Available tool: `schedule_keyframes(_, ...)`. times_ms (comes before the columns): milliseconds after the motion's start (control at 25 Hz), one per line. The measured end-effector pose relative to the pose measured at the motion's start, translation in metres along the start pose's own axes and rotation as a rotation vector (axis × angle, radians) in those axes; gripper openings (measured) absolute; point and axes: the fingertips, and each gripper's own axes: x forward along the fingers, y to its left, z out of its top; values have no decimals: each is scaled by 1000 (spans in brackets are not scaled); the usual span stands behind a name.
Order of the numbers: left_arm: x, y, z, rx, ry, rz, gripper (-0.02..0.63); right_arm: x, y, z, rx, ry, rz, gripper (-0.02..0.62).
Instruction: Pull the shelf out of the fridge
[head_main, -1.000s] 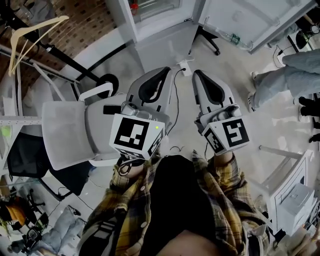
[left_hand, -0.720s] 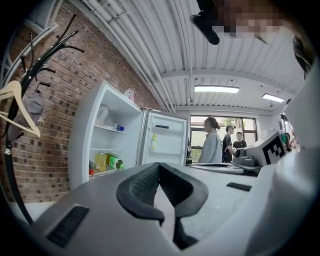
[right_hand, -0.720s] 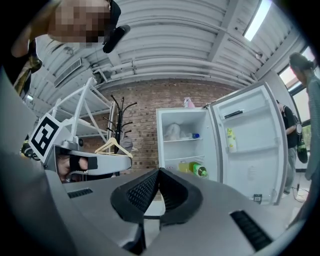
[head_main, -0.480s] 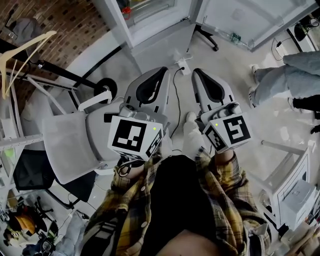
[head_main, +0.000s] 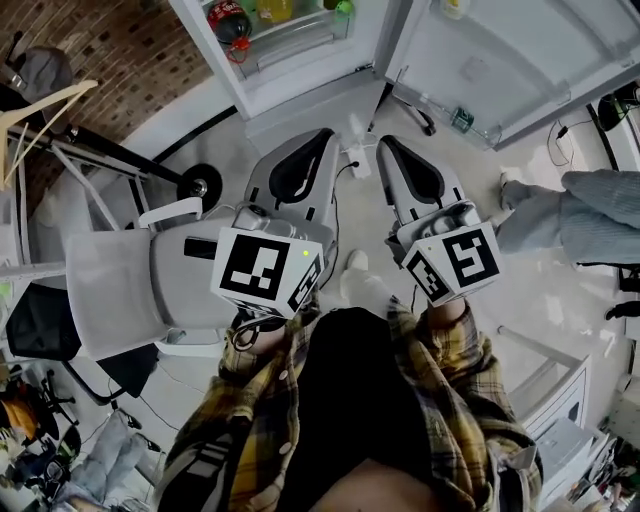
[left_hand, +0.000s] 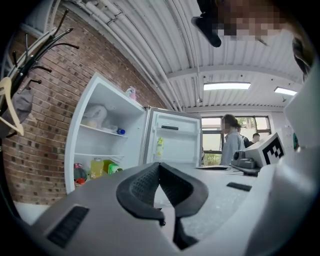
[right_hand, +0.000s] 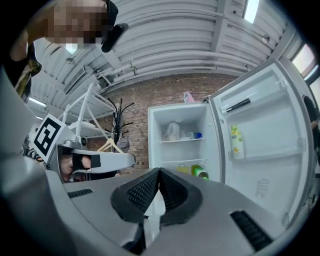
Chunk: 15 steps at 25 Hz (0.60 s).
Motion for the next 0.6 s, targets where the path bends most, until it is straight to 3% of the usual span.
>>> schedule_keyframes(320, 42, -12, -5, 0, -3, 110, 3, 8, -50, -2, 20, 8, 106, 18)
schedule_keyframes(600, 60, 10, -3, 5, 17, 184, 3, 33, -66, -3, 51, 16, 162, 18)
